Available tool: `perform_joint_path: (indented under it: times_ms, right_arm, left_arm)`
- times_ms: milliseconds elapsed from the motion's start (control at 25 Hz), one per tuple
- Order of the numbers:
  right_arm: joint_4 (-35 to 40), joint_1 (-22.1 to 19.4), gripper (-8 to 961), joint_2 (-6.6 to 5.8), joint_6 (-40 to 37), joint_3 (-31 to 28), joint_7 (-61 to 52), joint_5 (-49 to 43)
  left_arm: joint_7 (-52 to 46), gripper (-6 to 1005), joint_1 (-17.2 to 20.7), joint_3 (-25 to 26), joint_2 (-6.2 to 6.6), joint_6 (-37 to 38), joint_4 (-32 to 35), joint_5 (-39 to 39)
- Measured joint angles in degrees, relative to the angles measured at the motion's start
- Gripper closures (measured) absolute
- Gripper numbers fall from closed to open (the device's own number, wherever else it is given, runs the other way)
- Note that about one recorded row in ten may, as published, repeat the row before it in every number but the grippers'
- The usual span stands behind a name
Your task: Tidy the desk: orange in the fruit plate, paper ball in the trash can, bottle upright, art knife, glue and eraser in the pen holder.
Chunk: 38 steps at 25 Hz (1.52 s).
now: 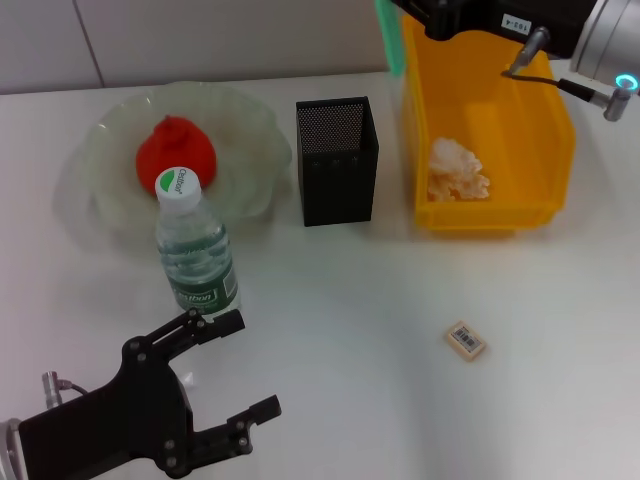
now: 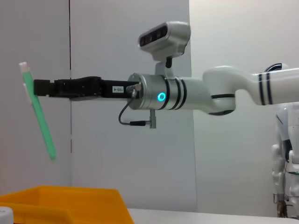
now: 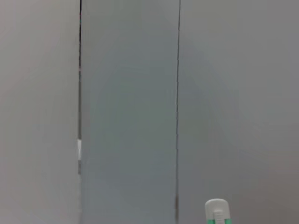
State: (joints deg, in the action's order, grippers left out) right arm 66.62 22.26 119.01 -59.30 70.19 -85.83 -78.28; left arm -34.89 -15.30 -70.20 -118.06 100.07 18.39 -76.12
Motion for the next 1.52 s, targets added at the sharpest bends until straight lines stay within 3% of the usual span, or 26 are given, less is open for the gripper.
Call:
perform_joint_path:
  times_ms: [40, 240, 440, 720, 880, 1240, 1520]
  right_arm:
    - [-5.02, 2.80, 788, -0.45, -3.82, -3.62, -0.46, -0.14]
    - [-13.91, 6.94, 788, -1.99, -7.70, -8.05, -0.57, -0.57]
    - [-15.88, 7.21, 788, -2.10, -7.85, -8.02, 2.24, -0.88]
    - [-18.23, 6.72, 787, -0.61, -8.43, -8.09, 12.39, -0.03]
    - [-22.74, 7.44, 787, -0.05, -8.44, -7.97, 19.28, 5.47]
    - [-35.59, 16.27, 787, -0.19, -5.50, -10.57, 20.87, 7.76]
    - [-40.36, 20.12, 787, 0.17, -2.92, -10.43, 25.68, 8.00]
  left_arm:
    - [0.14, 184, 0.01, 0.02, -0.14, -0.07, -0.11, -0.05]
    - [0.17, 184, -0.01, 0.06, -0.28, 0.00, -0.16, 0.09]
    - [0.05, 184, -0.23, 0.07, -0.27, -0.55, -0.37, -0.03]
    - [0.16, 184, -0.27, -0.43, -0.25, -0.93, -0.46, -0.24]
    - [0.17, 184, -0.27, -0.45, -0.24, -1.07, -0.46, -0.35]
    - [0.20, 184, -0.58, -0.60, -0.25, -2.26, -0.47, -1.08]
    - [0.88, 184, -0.43, -1.17, -0.27, -2.71, -0.47, -1.14]
